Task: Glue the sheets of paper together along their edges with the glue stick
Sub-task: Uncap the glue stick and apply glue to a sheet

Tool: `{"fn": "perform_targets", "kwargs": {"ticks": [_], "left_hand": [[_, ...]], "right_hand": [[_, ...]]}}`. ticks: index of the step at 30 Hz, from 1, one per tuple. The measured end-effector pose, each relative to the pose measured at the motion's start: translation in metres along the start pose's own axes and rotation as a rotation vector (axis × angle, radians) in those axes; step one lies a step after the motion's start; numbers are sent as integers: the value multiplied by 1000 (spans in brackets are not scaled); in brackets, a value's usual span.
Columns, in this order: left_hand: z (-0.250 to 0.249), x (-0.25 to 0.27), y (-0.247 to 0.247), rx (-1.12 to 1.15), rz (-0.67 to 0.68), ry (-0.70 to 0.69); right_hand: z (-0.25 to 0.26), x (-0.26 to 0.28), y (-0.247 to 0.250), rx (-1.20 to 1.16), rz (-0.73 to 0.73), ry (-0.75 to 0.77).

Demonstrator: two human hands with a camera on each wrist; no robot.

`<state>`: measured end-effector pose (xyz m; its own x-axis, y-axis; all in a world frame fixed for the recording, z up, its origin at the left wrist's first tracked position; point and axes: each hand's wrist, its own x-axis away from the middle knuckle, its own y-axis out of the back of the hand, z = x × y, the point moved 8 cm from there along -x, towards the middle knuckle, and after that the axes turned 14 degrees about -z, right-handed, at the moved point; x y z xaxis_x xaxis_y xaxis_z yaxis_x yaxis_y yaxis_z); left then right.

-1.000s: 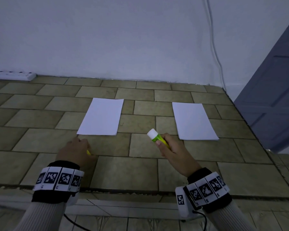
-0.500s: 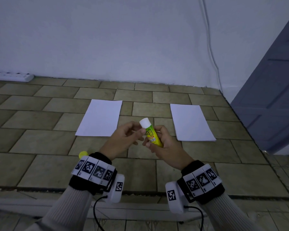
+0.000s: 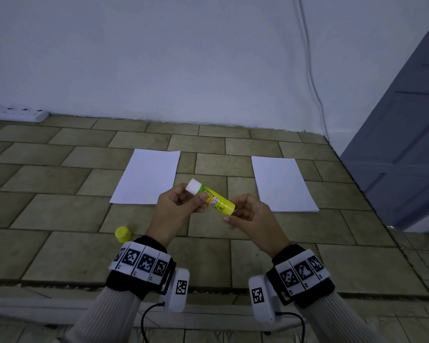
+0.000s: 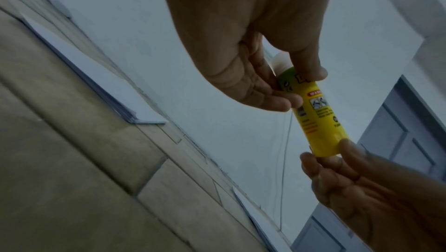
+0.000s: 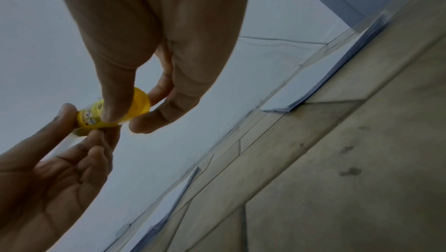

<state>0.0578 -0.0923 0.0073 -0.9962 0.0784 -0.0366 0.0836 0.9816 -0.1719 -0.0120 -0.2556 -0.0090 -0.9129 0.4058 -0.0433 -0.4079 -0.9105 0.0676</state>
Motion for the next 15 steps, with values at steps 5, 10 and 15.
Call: {"fn": "perform_targets", "kwargs": {"ticks": [5,10,15], "left_hand": [[-1,0,2,24,-24,5],[-4,5,-3,30,-11,-9],[-8,3,3,67,-72,-17]], "right_hand": [[0,2,-7,9,38,-14],[-6,3,-10,10,60,-116],[3,-1,-3,71,-13,59]]}}
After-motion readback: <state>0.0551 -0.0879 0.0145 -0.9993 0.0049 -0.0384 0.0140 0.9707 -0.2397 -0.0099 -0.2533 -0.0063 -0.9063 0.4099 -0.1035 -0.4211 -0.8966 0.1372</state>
